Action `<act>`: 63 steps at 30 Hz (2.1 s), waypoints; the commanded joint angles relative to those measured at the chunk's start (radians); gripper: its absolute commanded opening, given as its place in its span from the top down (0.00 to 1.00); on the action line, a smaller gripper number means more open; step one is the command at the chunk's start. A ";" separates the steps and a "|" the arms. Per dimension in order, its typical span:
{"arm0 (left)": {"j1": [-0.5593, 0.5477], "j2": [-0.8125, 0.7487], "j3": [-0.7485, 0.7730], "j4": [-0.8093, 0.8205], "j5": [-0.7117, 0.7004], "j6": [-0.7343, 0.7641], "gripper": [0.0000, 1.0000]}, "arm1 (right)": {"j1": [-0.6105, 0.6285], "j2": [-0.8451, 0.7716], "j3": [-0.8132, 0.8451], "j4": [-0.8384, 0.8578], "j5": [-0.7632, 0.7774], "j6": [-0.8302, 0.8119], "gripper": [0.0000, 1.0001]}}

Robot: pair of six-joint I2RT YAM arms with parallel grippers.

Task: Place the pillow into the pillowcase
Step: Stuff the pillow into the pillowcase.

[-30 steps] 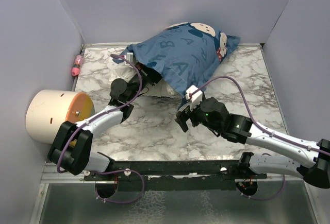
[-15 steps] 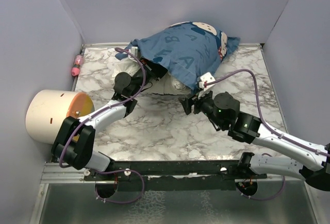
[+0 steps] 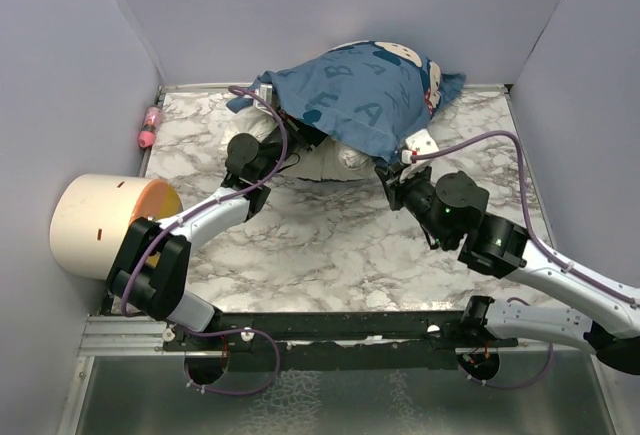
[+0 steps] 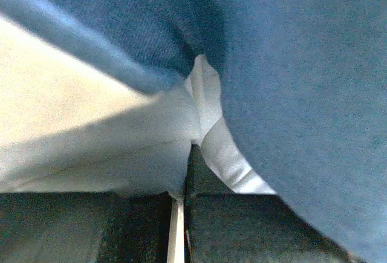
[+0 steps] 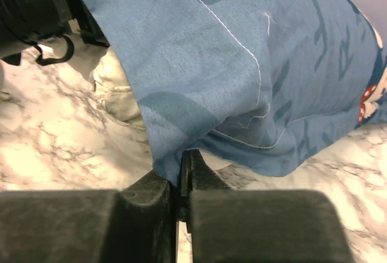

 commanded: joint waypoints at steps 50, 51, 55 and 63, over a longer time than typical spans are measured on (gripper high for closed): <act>0.157 -0.501 -0.404 -0.462 -0.143 -0.263 1.00 | -0.062 1.016 1.016 0.050 -0.808 0.070 0.92; 0.166 -0.466 -0.405 -0.455 -0.116 -0.265 1.00 | -0.070 1.006 0.984 0.046 -0.818 0.074 0.85; 0.213 -0.316 -0.380 -0.437 -0.058 -0.264 1.00 | -0.091 0.929 0.845 0.111 -0.850 0.076 0.61; 0.362 0.057 -0.270 -0.228 0.147 -0.401 1.00 | -0.110 0.718 0.663 0.222 -0.916 0.009 0.27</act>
